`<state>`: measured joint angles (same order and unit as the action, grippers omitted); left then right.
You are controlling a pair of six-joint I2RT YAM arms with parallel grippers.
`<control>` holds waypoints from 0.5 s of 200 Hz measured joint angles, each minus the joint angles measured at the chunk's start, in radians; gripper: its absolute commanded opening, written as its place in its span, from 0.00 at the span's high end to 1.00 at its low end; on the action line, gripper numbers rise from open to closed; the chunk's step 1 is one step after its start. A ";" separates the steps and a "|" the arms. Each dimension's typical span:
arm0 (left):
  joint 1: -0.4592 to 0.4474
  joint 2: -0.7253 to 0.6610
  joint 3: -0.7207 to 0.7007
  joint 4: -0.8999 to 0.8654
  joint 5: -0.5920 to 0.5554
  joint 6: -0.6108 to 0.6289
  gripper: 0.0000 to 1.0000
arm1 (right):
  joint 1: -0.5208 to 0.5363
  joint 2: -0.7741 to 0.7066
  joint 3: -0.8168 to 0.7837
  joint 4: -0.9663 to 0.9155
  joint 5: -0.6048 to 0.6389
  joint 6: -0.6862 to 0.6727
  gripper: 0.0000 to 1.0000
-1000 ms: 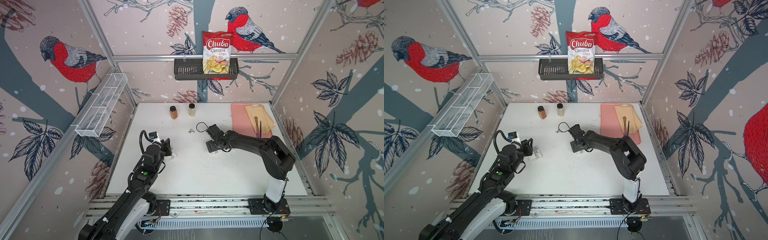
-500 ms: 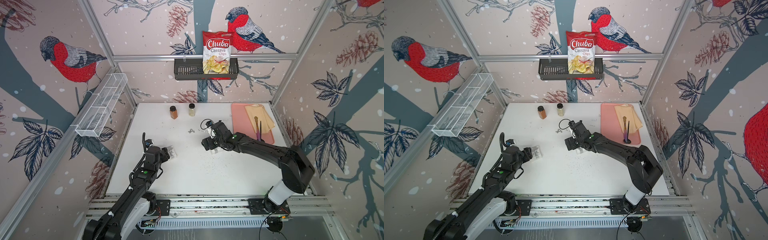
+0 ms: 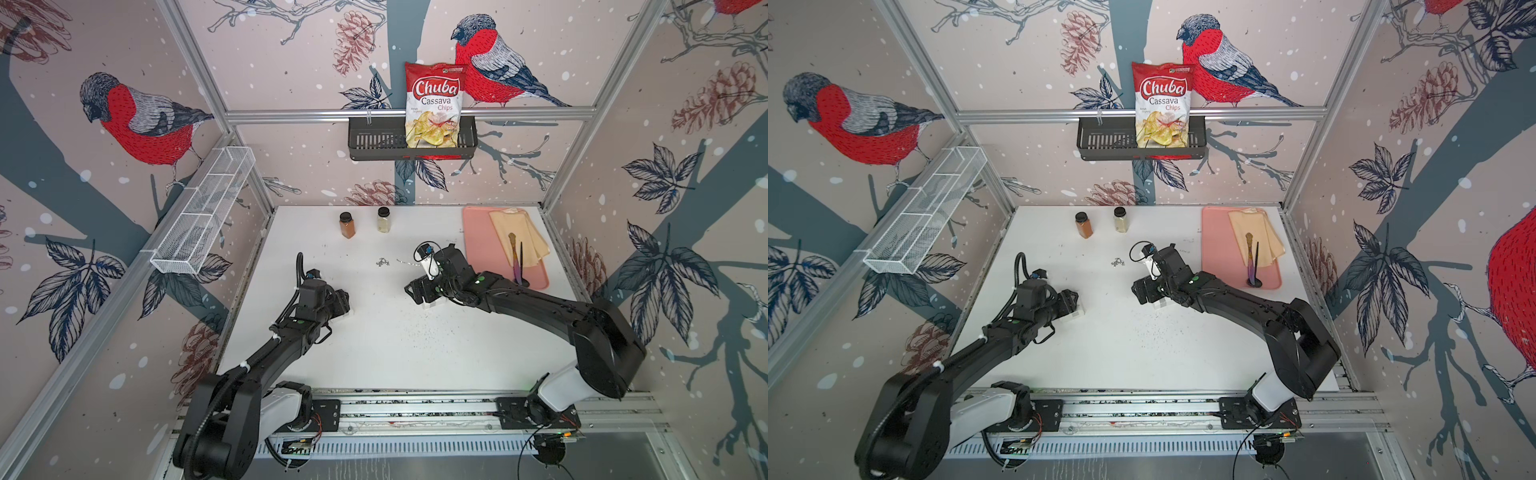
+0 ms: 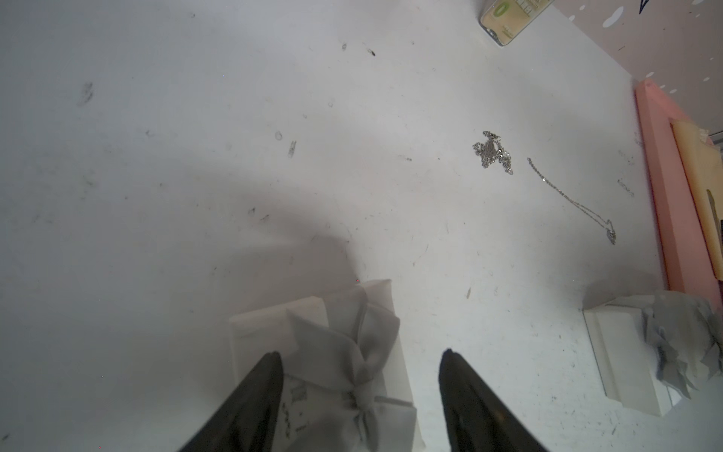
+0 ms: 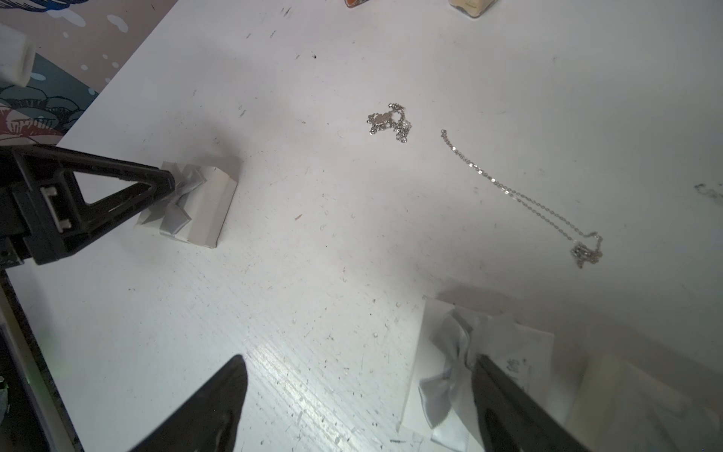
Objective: Take the necklace out of the lift-off lid jewelry box
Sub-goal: Move the jewelry box to the center of the board.
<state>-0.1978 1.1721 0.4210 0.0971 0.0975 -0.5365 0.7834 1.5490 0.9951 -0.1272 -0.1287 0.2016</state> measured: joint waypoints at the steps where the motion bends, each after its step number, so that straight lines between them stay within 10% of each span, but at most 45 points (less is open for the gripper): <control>1: 0.000 0.003 0.001 0.001 0.002 0.001 0.36 | 0.000 0.000 -0.001 0.000 0.000 0.000 0.11; 55: -0.056 0.048 0.046 0.012 0.029 0.021 0.33 | -0.011 -0.011 -0.020 0.011 -0.003 0.000 0.11; 100: -0.081 -0.073 0.084 -0.109 -0.179 0.034 0.25 | -0.012 0.009 -0.020 0.021 -0.014 0.000 0.11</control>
<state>-0.2787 1.0992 0.5053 -0.0120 -0.0814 -0.5030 0.7715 1.5578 0.9749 -0.1066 -0.1432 0.2012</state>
